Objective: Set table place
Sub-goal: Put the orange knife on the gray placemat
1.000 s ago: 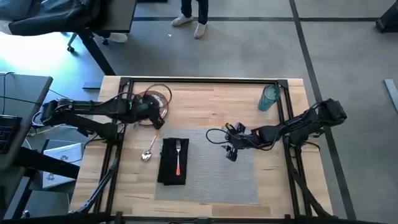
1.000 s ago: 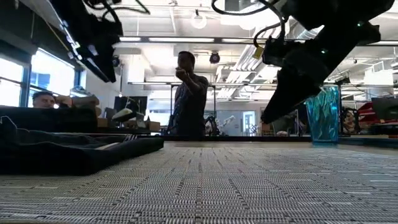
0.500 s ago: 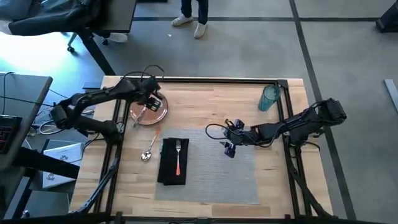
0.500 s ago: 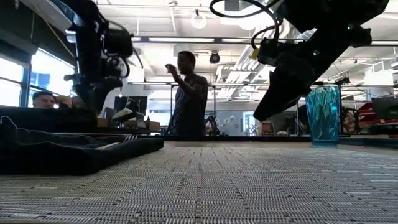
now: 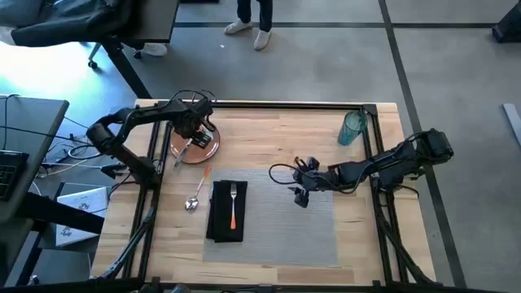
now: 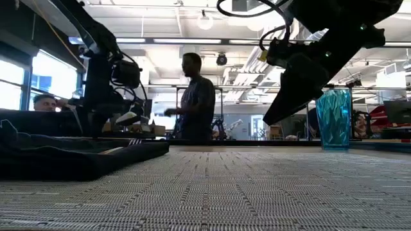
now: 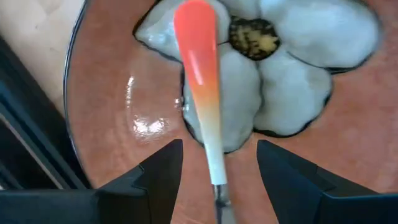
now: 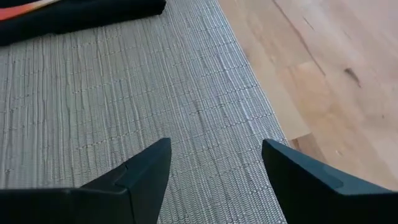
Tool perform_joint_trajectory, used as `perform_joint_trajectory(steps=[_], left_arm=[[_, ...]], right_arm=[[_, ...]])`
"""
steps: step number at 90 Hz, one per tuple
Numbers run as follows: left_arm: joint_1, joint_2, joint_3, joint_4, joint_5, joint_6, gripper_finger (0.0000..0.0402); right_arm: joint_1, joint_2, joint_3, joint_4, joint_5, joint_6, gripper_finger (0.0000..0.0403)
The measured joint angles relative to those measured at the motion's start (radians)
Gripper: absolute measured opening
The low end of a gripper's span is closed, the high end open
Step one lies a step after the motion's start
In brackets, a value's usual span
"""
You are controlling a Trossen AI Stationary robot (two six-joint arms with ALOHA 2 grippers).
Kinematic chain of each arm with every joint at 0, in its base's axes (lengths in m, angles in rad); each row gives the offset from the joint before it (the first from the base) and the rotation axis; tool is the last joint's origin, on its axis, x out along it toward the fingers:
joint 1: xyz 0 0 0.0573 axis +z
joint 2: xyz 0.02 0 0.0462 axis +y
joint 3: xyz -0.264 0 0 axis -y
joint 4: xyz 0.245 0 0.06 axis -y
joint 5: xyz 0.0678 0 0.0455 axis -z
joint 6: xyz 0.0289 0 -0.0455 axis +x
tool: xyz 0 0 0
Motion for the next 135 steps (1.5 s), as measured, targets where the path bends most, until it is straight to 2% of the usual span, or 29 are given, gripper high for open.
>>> perform_joint_trajectory(steps=[12,20,48,67,86,108,118,135], left_arm=[[0.027,0.006,-0.028,0.022,0.043,0.025,0.0188],[0.036,0.003,-0.041,0.031,0.07,0.045,0.0168],[0.038,0.001,-0.057,0.051,0.109,0.103,0.0019],[-0.04,-0.048,-0.024,0.006,0.086,0.134,0.0015],[-0.214,-0.173,0.035,-0.036,0.099,0.138,0.0008],[-0.526,-0.254,0.086,0.028,0.103,0.144,0.0008],[-0.669,-0.253,0.095,0.117,0.06,0.15,0.0008],[-0.881,-0.253,0.096,0.338,-0.098,0.17,0.0008]], right_arm=[[0.0,0.0,0.0,0.0,-0.002,-0.001,0.0238],[0.0,0.0,0.0,0.0,-0.002,0.0,0.0238],[0.0,0.0,0.0,0.0,-0.002,-0.001,0.0238],[0.0,-0.018,-0.001,-0.051,-0.027,-0.003,0.0238],[0.006,-0.138,0.036,-0.152,-0.036,0.0,0.0238],[0.04,-0.266,0.061,-0.23,-0.075,0.043,0.0238],[0.07,-0.271,0.061,-0.214,-0.074,0.075,0.0238],[0.125,-0.251,0.061,-0.196,-0.034,0.097,0.0238]])
